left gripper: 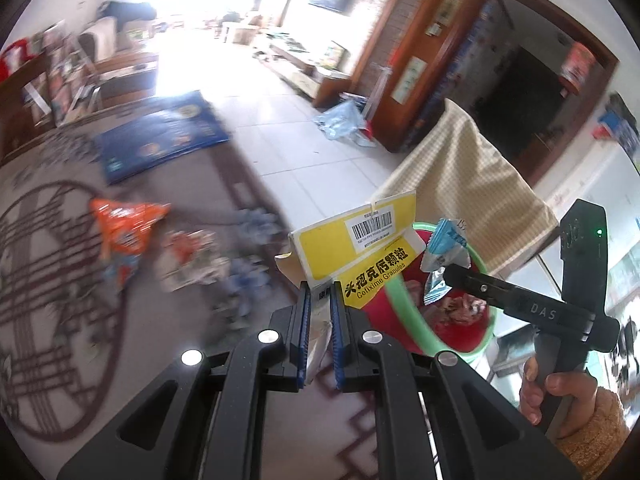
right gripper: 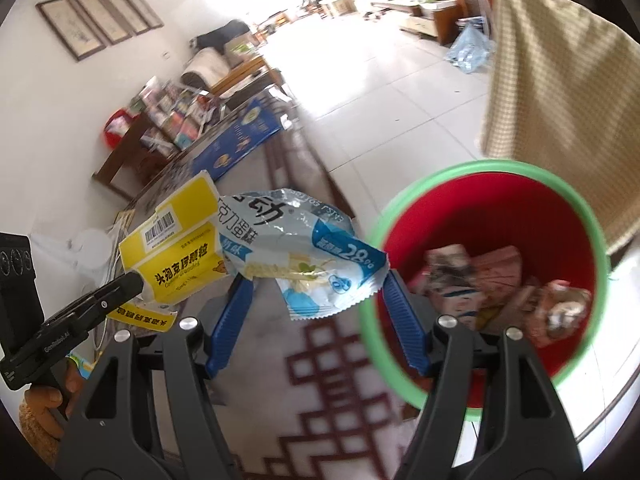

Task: Collect trash
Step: 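Carry the yellow box and snack wrapper over the red bucket, then open both grippers to drop the box and wrapper into the bucket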

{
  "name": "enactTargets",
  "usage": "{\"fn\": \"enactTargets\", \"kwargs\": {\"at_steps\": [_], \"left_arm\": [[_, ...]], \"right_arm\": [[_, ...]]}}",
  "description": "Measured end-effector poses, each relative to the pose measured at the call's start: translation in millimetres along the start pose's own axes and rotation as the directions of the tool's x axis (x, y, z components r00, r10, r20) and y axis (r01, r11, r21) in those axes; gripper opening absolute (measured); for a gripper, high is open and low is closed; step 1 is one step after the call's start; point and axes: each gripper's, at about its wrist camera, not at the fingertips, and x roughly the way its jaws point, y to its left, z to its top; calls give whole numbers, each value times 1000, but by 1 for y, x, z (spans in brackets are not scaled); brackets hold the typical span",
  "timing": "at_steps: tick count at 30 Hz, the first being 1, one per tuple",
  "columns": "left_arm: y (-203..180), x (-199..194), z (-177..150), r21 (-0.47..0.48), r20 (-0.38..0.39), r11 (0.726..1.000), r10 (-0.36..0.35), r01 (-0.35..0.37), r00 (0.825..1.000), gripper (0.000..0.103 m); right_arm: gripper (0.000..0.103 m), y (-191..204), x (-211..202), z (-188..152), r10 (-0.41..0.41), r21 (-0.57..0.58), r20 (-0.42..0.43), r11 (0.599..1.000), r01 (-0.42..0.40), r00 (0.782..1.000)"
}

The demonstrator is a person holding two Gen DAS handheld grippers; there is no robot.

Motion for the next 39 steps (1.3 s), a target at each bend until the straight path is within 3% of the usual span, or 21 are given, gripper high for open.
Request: {"fn": "enactTargets", "kwargs": {"at_steps": [6,14,16,18,20,24,28,33,35,39], "left_arm": [[-46,32,15,73,-30,995,-69,71,997,7],[-109,90,22,165,-145,974,-133,156,980,11],[-120,98,21,196,-157,968,-128,157,979,23],[-125,99,22,207,-146,966,-125,154,981,60],[-126,94,24,213,-118,965,-132,155,984,65],[-122,89,31,233,-85,965,-104,122,991,74],[-89,76,39,191,-36,980,-45,51,998,76],[-10,56,50,61,37,992,112,-114,993,82],[45,46,52,-45,42,974,226,-224,973,84],[137,42,48,-201,-24,906,376,-373,926,85]], "right_arm": [[66,-51,-30,-1,-83,97,52,992,78,995],[69,-100,-58,-1,-192,190,84,966,173,978],[73,-105,-60,0,-208,199,85,962,188,974],[80,-107,-61,0,-226,205,87,957,204,970],[90,-108,-61,0,-240,212,90,953,217,967],[97,-108,-56,4,-251,212,88,950,229,964],[97,-100,-51,8,-245,205,98,953,222,964],[97,-78,-31,14,-198,178,89,967,180,976],[97,-64,-19,15,-180,164,76,972,165,981],[97,-32,7,13,-144,143,44,980,137,989]]}}
